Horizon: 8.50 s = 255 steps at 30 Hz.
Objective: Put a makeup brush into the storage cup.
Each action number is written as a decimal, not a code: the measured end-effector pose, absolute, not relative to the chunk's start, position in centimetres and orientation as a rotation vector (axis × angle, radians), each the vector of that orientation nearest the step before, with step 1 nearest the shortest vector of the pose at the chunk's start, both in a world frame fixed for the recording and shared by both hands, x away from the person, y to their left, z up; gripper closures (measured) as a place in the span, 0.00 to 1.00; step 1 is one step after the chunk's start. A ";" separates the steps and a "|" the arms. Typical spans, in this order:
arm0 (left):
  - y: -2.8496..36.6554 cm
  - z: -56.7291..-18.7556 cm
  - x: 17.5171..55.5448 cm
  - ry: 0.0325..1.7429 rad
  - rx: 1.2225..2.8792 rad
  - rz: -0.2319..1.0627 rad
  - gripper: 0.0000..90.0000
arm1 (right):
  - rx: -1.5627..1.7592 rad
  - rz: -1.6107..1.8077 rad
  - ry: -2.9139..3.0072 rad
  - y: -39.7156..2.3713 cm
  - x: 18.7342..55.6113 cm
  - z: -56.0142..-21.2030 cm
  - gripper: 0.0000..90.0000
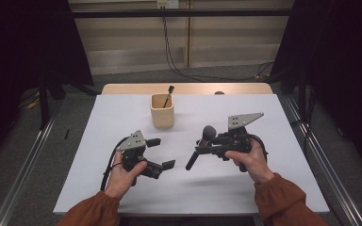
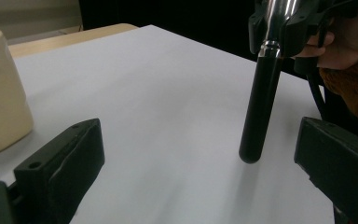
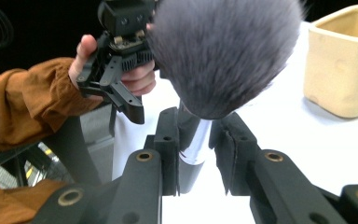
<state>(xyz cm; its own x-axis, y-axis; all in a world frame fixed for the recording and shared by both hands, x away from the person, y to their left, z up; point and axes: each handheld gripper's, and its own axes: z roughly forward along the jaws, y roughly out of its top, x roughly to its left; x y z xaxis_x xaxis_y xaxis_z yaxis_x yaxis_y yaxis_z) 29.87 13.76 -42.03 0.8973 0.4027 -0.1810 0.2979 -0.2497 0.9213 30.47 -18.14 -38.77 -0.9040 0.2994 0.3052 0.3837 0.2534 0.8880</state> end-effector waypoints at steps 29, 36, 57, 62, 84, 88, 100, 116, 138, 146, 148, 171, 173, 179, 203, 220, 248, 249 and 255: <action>10.1 -42.2 31.0 0.461 1.907 0.067 0.03 | -0.690 -1.365 -2.690 -16.6 33.1 -37.4 0.81; 9.2 -42.8 30.9 0.454 1.942 0.054 0.04 | -0.676 -1.343 -2.695 -15.8 33.2 -37.4 0.81; 7.9 -43.3 31.1 0.437 1.939 0.035 0.39 | -0.636 -1.364 -2.688 -14.5 33.2 -37.1 0.81; 7.6 -43.2 31.0 0.429 1.939 0.034 0.53 | -0.633 -1.373 -2.689 -14.4 33.2 -37.1 0.81; 7.7 -43.4 31.3 0.457 1.907 -0.008 0.82 | -0.627 -1.406 -2.679 -14.3 33.2 -37.5 0.81; 7.7 -43.3 31.2 0.449 1.912 0.001 0.83 | -0.629 -1.417 -2.673 -14.3 33.2 -37.6 0.81; 7.8 -43.2 31.1 0.439 1.918 0.027 0.83 | -0.626 -1.443 -2.658 -14.5 33.0 -37.7 0.80; 8.4 -42.9 31.3 0.464 1.898 0.046 0.83 | -0.703 -1.504 -2.620 -15.5 33.0 -37.6 0.52; 9.6 -42.4 31.7 0.487 1.881 0.086 0.83 | -0.909 -1.629 -2.651 -17.1 32.6 -38.3 0.02; 10.4 -42.2 31.8 0.501 1.886 0.105 0.83 | -0.848 -1.720 -2.625 -18.3 31.7 -38.8 0.01; 10.5 -42.2 31.8 0.501 1.886 0.109 0.83 | -0.872 -1.715 -2.637 -18.5 31.5 -38.7 0.01; 14.2 -40.5 32.4 0.562 1.840 0.181 0.83 | -1.181 -1.843 -2.668 -22.7 28.7 -40.5 0.02; 14.4 -40.4 32.4 0.565 1.838 0.185 0.83 | -1.206 -1.866 -2.654 -23.1 28.4 -40.7 0.02; 14.9 -40.1 32.6 0.570 1.835 0.196 0.83 | -1.270 -1.920 -2.669 -23.8 27.5 -41.3 0.02; 16.8 -38.0 34.1 0.600 1.779 0.256 0.83 | -1.542 -2.087 -2.571 -28.0 23.6 -45.1 0.00; 17.3 -36.7 35.7 0.627 1.753 0.282 0.83 | -1.564 -2.195 -2.560 -29.5 21.4 -45.9 0.00; 16.1 -34.4 41.4 0.709 1.709 0.369 0.83 | -1.550 -2.183 -2.526 -29.3 21.5 -46.1 0.00; 16.0 -34.5 41.5 0.714 1.709 0.375 0.83 | -1.557 -2.184 -2.529 -29.4 21.5 -46.1 0.00; 15.7 -35.2 42.7 0.726 1.709 0.384 0.83 | -1.556 -2.168 -2.549 -29.4 21.5 -46.1 0.00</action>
